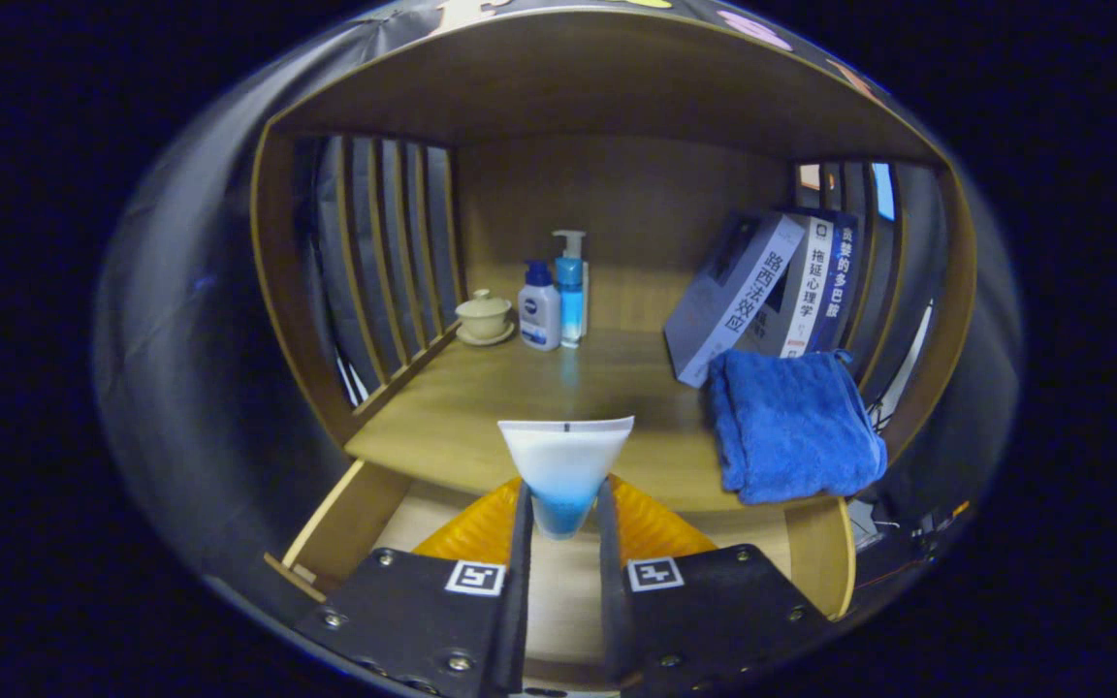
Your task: Pull open the drawer, take out the items inside it, and place them on the countertop above the cabinet.
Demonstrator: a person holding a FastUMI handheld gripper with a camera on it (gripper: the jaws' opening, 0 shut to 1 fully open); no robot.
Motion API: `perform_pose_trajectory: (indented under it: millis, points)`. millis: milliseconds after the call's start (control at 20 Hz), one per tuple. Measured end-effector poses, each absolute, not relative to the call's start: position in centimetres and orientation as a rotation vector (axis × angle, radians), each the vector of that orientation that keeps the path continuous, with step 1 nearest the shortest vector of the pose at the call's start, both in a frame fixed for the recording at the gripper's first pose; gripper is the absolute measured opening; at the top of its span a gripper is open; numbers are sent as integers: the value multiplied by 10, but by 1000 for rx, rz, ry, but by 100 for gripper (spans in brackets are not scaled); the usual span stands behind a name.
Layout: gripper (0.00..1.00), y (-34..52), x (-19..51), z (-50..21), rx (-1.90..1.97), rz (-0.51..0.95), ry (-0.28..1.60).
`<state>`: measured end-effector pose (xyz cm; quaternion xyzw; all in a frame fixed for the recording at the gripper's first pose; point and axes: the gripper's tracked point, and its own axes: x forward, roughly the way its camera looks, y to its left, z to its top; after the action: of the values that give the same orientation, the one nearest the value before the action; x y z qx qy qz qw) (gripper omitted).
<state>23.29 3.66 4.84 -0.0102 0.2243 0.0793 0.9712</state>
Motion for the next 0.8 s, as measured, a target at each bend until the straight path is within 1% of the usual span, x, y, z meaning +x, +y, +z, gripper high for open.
perform_pose_trajectory:
  millis: [200,400,700,800]
  points:
    - [31,20,272,41,-10,101,457]
    - [30,19,304,30,20,72,465]
    - [30,32,319,12,19,80,484]
    - [30,32,320,15,10,67,463]
